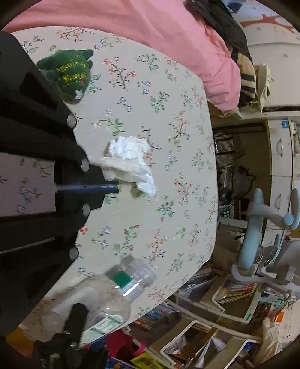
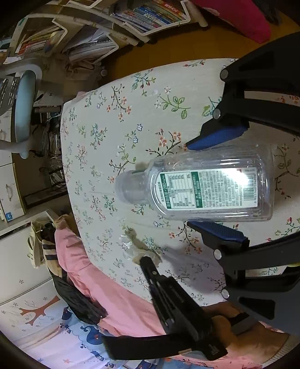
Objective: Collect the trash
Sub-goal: 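Lift the bottle with the right gripper while the left grasps a white tissue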
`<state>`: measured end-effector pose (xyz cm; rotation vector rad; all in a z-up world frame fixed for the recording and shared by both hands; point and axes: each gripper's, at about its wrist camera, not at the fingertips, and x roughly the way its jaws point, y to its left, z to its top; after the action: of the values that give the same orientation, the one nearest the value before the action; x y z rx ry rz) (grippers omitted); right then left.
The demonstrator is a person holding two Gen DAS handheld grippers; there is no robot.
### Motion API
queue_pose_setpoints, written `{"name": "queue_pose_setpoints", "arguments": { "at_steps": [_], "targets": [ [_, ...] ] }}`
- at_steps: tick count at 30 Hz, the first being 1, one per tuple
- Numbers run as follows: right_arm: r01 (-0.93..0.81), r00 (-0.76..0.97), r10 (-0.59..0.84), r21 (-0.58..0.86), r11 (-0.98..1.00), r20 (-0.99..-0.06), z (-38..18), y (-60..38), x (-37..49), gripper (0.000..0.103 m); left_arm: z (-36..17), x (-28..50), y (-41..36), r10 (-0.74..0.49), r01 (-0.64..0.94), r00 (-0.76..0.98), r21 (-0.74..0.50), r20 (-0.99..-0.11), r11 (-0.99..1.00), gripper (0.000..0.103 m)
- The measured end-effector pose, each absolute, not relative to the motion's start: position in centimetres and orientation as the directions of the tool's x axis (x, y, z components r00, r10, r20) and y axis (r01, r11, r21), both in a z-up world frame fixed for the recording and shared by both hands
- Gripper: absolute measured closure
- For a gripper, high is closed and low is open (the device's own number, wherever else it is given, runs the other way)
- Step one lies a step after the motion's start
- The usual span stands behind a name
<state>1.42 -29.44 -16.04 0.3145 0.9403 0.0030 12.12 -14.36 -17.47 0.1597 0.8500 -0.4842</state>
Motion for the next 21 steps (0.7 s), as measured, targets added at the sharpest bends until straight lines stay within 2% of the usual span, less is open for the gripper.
{"name": "queue_pose_setpoints", "arguments": {
  "at_steps": [7,10,11,13,15,20,21],
  "targets": [
    [0.149,0.594,0.176,0.323,0.935,-0.785,-16.2,-29.8,0.7,0.043,-15.6,10.0,-11.0,-0.422,0.478,0.538,-0.148,-0.729,0.866,0.102],
    [0.148,0.593,0.18,0.326,0.934,-0.785,-16.1,-29.5,0.5,0.043,-15.5,10.1,-11.3,-0.399,0.475,0.567,-0.11,-0.721,0.873,0.1],
    [0.146,0.591,0.18,0.324,0.935,-0.786,-16.2,-29.4,0.5,0.043,-15.7,10.5,-11.5,-0.398,0.472,0.563,-0.114,-0.724,0.874,0.091],
    [0.14,0.59,0.185,0.325,0.935,-0.786,-16.3,-29.5,0.5,0.042,-15.9,11.1,-12.2,-0.369,0.454,0.585,-0.085,-0.722,0.887,0.065],
    [0.141,0.587,0.186,0.326,0.935,-0.788,-16.4,-29.7,0.7,0.041,-16.2,11.7,-12.9,-0.334,0.445,0.616,-0.034,-0.714,0.895,0.061],
    [0.153,0.582,0.187,0.333,0.93,-0.791,-16.7,-30.4,1.7,0.041,-17.2,13.6,-14.5,-0.312,0.461,0.61,0.006,-0.728,0.887,0.064],
    [0.153,0.582,0.188,0.333,0.93,-0.791,-16.8,-30.4,1.8,0.041,-17.5,13.9,-14.5,-0.317,0.463,0.6,-0.004,-0.734,0.886,0.082]
  ]
}}
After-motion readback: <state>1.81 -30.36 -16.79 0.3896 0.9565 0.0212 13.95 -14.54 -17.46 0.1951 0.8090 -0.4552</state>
